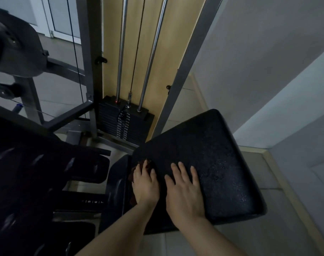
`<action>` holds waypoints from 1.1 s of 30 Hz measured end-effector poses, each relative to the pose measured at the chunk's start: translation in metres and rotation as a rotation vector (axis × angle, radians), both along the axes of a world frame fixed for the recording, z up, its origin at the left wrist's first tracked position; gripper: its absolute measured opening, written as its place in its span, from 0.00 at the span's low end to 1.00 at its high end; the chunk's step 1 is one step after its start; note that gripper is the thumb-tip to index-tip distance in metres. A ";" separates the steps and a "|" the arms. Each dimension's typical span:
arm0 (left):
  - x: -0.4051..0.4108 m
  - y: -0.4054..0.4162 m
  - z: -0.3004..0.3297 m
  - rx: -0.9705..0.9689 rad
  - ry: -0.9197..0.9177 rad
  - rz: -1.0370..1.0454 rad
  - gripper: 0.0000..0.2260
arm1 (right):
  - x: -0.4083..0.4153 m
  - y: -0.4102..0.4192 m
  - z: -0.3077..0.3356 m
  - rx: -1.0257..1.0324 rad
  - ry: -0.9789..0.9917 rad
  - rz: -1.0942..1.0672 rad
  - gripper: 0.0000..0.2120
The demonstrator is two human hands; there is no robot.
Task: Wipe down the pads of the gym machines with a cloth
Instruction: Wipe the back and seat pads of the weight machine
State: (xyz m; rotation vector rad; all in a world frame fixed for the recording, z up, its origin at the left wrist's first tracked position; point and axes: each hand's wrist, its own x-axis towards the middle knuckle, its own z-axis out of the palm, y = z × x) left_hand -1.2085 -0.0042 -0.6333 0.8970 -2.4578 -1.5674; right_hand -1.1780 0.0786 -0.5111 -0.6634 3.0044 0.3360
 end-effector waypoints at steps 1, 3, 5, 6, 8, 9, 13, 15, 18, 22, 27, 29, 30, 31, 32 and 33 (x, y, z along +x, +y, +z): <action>-0.009 -0.005 -0.004 -0.004 0.016 -0.004 0.21 | -0.002 0.001 -0.004 -0.064 -0.003 -0.032 0.25; -0.029 -0.017 -0.011 -0.018 0.050 -0.015 0.21 | -0.005 -0.002 -0.012 -0.116 0.037 -0.033 0.24; -0.051 -0.028 -0.016 -0.028 0.072 -0.030 0.22 | -0.010 -0.007 -0.017 -0.129 0.070 -0.029 0.24; -0.062 -0.033 -0.018 -0.030 0.081 -0.041 0.22 | -0.013 -0.010 -0.021 -0.137 0.087 -0.032 0.25; -0.079 -0.040 -0.021 -0.037 0.099 -0.054 0.23 | -0.024 -0.017 -0.026 -0.124 0.104 -0.049 0.26; -0.087 -0.044 -0.022 -0.038 0.114 -0.054 0.24 | -0.030 -0.021 -0.029 -0.130 0.114 -0.058 0.27; -0.114 -0.056 -0.025 -0.046 0.129 -0.063 0.30 | -0.052 -0.033 -0.034 -0.156 0.166 -0.090 0.27; -0.123 -0.060 -0.021 -0.045 0.105 -0.082 0.27 | -0.062 -0.037 -0.033 -0.151 0.190 -0.100 0.27; -0.131 -0.064 -0.018 -0.039 0.046 -0.097 0.27 | -0.079 -0.040 -0.030 -0.104 0.200 -0.133 0.28; -0.140 -0.067 -0.013 -0.024 -0.069 -0.125 0.24 | -0.092 -0.039 -0.027 -0.059 0.165 -0.122 0.29; -0.143 -0.061 0.004 -0.040 -0.099 -0.129 0.22 | -0.090 -0.036 -0.024 -0.043 0.160 -0.094 0.27; -0.146 -0.053 0.016 -0.060 -0.048 -0.159 0.21 | -0.091 -0.036 -0.022 -0.049 0.144 -0.089 0.27; -0.148 -0.047 0.022 -0.063 -0.012 -0.178 0.21 | -0.091 -0.035 -0.021 -0.055 0.140 -0.080 0.26; -0.151 -0.043 0.028 -0.069 0.025 -0.196 0.20 | -0.091 -0.034 -0.020 -0.074 0.141 -0.072 0.26; -0.153 -0.039 0.033 -0.075 0.058 -0.212 0.20 | -0.092 -0.032 -0.019 -0.111 0.148 -0.062 0.27; -0.155 -0.035 0.039 -0.083 0.084 -0.227 0.20 | -0.092 -0.030 -0.017 -0.174 0.156 -0.058 0.28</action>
